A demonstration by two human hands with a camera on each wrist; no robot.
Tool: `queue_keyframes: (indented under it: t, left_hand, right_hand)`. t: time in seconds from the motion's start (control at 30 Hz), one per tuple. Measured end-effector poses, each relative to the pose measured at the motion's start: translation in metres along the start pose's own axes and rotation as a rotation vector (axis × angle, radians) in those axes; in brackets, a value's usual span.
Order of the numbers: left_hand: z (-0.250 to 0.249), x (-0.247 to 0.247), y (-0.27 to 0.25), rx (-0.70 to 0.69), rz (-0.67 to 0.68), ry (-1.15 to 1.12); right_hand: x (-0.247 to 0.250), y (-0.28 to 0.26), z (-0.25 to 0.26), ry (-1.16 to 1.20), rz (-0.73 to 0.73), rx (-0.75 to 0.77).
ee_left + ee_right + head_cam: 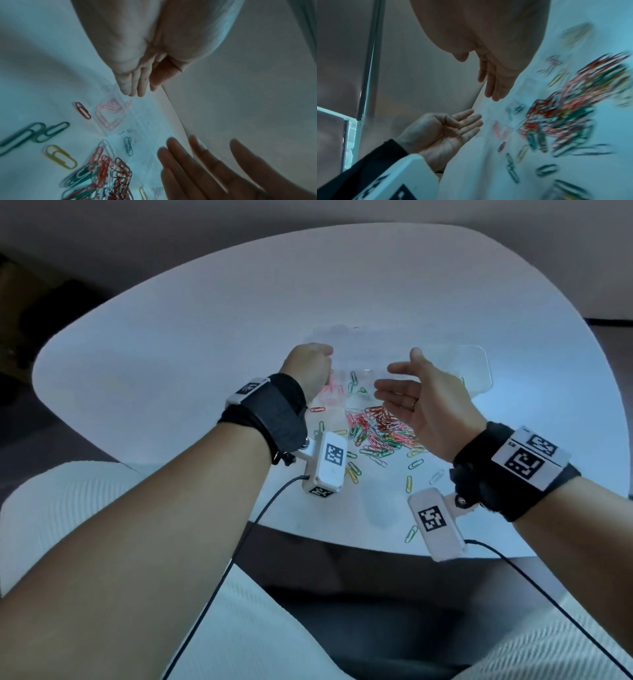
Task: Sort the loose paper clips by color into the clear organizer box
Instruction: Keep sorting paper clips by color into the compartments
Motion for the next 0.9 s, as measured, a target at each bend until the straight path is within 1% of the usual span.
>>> queue_keyframes:
  t: [0.07, 0.1, 0.23, 0.37, 0.43, 0.5, 0.6, 0.67, 0.77, 0.83, 0.9]
  left_hand:
    - [0.0, 0.0, -0.007, -0.057, 0.007, 0.01]
    - [-0.002, 0.0, -0.013, -0.089, -0.006, 0.053]
    - [-0.003, -0.003, -0.039, -0.217, -0.047, 0.223]
    - [0.016, -0.013, -0.055, -0.248, 0.004, 0.487]
    - [0.027, -0.013, -0.053, -0.235, 0.008, 0.691]
    - [0.039, -0.007, -0.048, -0.214, -0.022, 0.815]
    - [0.053, 0.003, -0.038, -0.199, -0.069, 0.859]
    - [0.06, 0.003, -0.032, -0.209, -0.044, 0.877]
    - [0.066, -0.004, -0.029, -0.257, -0.004, 0.942]
    - [0.066, -0.012, -0.034, -0.28, 0.019, 0.963]
    - [0.065, -0.022, -0.042, -0.289, 0.058, 0.966]
  right_hand:
    - [0.015, -0.008, -0.002, -0.036, 0.002, -0.003]
    - [0.023, -0.011, -0.004, -0.071, 0.007, -0.007]
    - [0.046, -0.031, -0.009, -0.314, 0.095, -0.043]
    - [0.064, -0.041, -0.014, -0.585, 0.122, -0.031]
    - [0.069, -0.04, -0.017, -0.751, 0.109, 0.016]
    - [0.071, -0.037, -0.02, -0.896, 0.079, 0.081]
    - [0.076, -0.031, -0.022, -1.023, 0.002, 0.144]
    - [0.079, -0.028, -0.025, -1.084, -0.019, 0.137]
    - [0.083, -0.027, -0.035, -1.184, 0.0, 0.106]
    - [0.087, -0.027, -0.041, -1.199, -0.013, 0.075]
    - [0.089, -0.025, -0.047, -1.207, -0.023, 0.078]
Point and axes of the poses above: each hand's wrist, its own y-axis towards the middle knuckle, its own x-axis out of the back of the hand, z = x × y, the point moved 6 cm from there along y, towards the middle knuckle, and after that the axes turned 13 degrees about y, right-handed, at the moved point
